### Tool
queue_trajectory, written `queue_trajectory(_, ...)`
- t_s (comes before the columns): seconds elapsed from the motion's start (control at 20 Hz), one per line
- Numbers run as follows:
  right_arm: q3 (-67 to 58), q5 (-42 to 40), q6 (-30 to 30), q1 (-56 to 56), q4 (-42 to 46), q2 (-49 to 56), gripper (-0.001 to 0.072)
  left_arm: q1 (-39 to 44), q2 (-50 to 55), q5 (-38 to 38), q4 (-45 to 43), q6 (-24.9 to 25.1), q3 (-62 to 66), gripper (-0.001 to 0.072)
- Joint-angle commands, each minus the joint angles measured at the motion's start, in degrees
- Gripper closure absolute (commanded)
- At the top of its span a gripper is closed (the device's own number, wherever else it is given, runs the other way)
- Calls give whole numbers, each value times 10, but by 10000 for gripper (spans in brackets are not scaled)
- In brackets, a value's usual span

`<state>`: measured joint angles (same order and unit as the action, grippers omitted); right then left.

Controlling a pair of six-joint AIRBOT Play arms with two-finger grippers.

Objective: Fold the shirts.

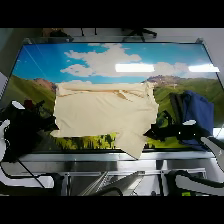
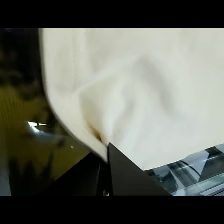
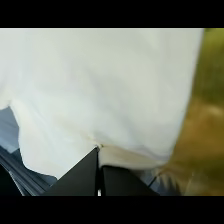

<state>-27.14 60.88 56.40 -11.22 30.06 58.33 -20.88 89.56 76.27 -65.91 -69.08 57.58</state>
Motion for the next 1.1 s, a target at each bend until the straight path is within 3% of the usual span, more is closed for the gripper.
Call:
queue_trajectory(0.0,-2,62,-71,6,-74,10,691,0,-1,10,-6,-38,12,695)
queue_trajectory(0.25,16,90,56,6,61,-99,692,1,-29,45,-18,-55,22,699)
queue_trajectory(0.4,38,80,75,5,64,-182,692,-7,-78,40,-87,-64,-47,699)
queue_trajectory(0.55,-15,37,75,5,62,-211,692,-15,-108,41,-91,-62,-52,699)
queue_trajectory(0.7,-122,6,23,6,52,-151,692,3,-110,29,-89,-64,16,700)
queue_trajectory(0.85,-262,-11,-29,6,17,-22,692,44,-72,26,-90,-68,116,699)
queue_trajectory(1.05,-434,-11,-47,7,7,139,692,92,26,4,-91,-85,255,699)
